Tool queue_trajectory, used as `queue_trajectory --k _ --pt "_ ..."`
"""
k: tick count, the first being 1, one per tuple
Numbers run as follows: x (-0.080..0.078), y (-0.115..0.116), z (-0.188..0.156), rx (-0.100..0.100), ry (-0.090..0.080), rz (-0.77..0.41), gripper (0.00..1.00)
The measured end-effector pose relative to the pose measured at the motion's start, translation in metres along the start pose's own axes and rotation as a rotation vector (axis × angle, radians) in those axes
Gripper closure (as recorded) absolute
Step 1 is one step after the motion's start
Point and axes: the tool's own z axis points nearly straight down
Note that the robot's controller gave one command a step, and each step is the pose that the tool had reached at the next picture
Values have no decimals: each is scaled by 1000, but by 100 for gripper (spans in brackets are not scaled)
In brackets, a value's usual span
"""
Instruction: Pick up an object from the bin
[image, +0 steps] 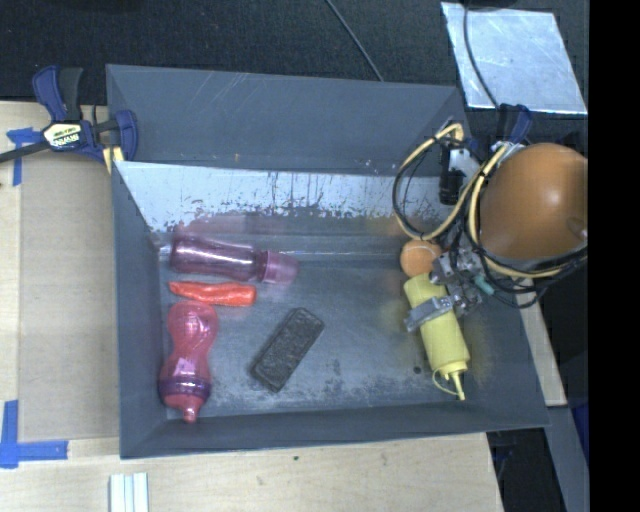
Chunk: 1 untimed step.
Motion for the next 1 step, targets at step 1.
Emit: queue_trajectory --k 1 --pt "1 0 -10 2 2 3 100"
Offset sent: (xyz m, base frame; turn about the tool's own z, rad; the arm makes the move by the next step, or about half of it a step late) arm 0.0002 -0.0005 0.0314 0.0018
